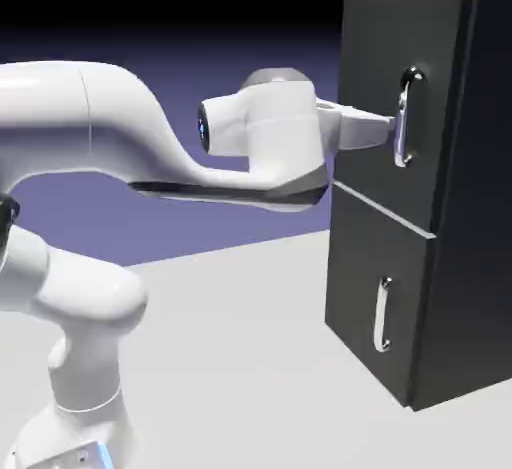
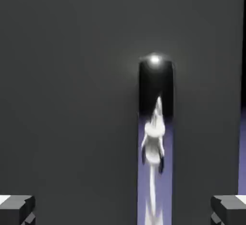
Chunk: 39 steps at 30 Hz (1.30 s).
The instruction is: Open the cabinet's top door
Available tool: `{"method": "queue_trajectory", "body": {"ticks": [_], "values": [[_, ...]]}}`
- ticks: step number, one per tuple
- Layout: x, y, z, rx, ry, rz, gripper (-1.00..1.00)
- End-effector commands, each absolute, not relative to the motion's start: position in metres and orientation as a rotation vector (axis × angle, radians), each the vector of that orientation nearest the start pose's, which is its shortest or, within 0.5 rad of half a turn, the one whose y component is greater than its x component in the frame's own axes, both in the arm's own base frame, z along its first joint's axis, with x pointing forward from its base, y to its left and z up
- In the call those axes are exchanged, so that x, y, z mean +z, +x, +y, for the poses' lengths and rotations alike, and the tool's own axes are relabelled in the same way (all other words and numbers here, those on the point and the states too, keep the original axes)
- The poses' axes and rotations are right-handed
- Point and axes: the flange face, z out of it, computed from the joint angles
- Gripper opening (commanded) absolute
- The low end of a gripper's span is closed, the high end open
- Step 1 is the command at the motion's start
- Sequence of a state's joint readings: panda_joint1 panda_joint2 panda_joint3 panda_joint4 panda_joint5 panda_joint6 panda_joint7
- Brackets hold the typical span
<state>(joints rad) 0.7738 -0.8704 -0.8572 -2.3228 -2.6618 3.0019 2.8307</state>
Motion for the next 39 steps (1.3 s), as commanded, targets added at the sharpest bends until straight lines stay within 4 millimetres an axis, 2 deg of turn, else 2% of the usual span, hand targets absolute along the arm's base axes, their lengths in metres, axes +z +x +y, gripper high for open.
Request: {"method": "queue_trajectory", "body": {"ticks": [1,3,8,9,10,27,39], "values": [[0.573,0.389,-0.084,-1.717,-1.766,0.666,0.0],[0.572,0.39,-0.086,-1.717,-1.764,0.665,0.0],[0.572,0.439,-0.083,-1.718,-1.764,0.665,0.0],[0.572,0.439,-0.083,-1.718,-1.764,0.665,0.0],[0.572,0.439,-0.083,-1.718,-1.764,0.665,-1.0],[0.572,0.373,-0.037,-1.898,-1.736,0.948,-1.0],[0.572,0.339,-0.001,-2.003,-1.702,1.129,-1.0]]}}
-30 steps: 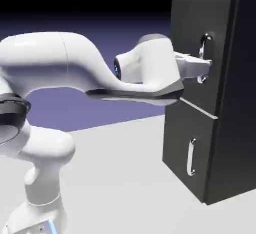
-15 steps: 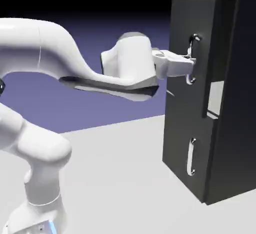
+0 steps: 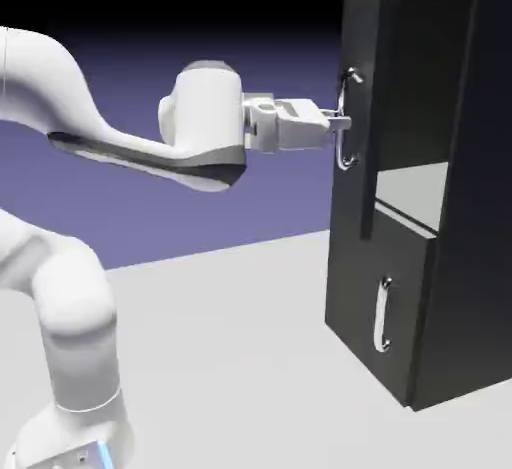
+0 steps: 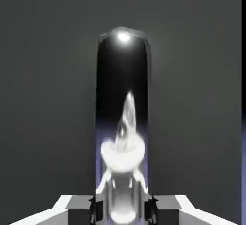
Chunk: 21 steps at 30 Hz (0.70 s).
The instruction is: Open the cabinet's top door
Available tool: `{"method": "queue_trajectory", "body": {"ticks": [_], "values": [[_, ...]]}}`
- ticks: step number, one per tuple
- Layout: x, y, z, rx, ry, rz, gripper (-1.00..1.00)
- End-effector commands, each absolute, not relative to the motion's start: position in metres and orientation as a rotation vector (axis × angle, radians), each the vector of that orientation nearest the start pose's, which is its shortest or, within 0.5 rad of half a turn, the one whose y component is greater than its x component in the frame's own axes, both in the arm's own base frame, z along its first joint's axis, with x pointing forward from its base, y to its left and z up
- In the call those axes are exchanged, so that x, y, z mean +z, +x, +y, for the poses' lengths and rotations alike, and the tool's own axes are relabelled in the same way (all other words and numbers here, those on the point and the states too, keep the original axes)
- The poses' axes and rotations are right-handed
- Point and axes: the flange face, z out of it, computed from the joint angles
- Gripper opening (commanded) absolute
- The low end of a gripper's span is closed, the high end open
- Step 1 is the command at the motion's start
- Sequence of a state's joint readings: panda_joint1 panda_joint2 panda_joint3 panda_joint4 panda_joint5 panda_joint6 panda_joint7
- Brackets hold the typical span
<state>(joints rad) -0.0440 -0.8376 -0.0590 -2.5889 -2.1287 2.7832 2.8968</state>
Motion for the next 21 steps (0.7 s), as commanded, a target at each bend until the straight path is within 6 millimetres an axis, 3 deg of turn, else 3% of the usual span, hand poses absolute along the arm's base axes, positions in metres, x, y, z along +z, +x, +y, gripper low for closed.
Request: {"method": "queue_trajectory", "body": {"ticks": [1,21], "values": [[0.572,0.337,0.002,-2.01,-1.699,1.142,-1.0],[0.572,0.311,0.043,-2.104,-1.653,1.321,-1.0]]}}
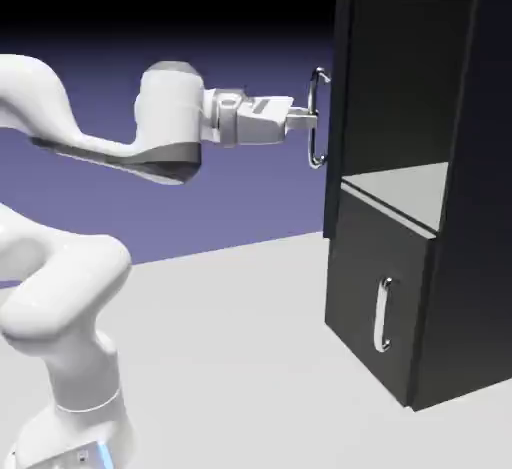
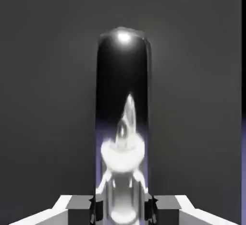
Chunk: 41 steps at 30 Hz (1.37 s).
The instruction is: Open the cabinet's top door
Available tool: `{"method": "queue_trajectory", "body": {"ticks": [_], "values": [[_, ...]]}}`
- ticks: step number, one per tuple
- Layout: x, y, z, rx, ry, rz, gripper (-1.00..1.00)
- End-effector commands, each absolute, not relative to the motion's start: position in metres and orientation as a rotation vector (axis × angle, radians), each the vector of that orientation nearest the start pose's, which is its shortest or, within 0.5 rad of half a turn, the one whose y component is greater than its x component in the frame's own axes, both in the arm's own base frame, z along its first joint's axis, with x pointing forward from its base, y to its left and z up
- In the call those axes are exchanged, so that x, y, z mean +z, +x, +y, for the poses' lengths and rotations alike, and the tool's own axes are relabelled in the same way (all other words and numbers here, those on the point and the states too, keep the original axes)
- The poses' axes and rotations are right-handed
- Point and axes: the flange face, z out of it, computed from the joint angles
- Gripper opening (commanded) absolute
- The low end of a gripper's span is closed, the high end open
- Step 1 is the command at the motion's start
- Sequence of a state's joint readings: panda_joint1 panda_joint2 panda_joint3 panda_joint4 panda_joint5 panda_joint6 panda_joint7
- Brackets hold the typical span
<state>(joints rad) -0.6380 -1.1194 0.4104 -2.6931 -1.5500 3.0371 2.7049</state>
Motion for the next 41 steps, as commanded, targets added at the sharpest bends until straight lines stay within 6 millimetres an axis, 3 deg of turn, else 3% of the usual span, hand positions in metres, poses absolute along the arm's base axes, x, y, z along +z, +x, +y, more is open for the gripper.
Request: {"method": "queue_trajectory", "body": {"ticks": [1,11,23,30,40,41], "values": [[0.572,0.31,0.045,-2.11,-1.65,1.333,-1.0],[0.572,0.291,0.093,-2.204,-1.586,1.531,-1.0],[0.572,0.278,0.175,-2.339,-1.442,1.866,-1.0],[0.572,0.283,0.234,-2.417,-1.311,2.107,-1.0],[0.572,0.308,0.306,-2.491,-1.097,2.426,-1.0],[0.572,0.308,0.306,-2.491,-1.097,2.426,1.0]]}}
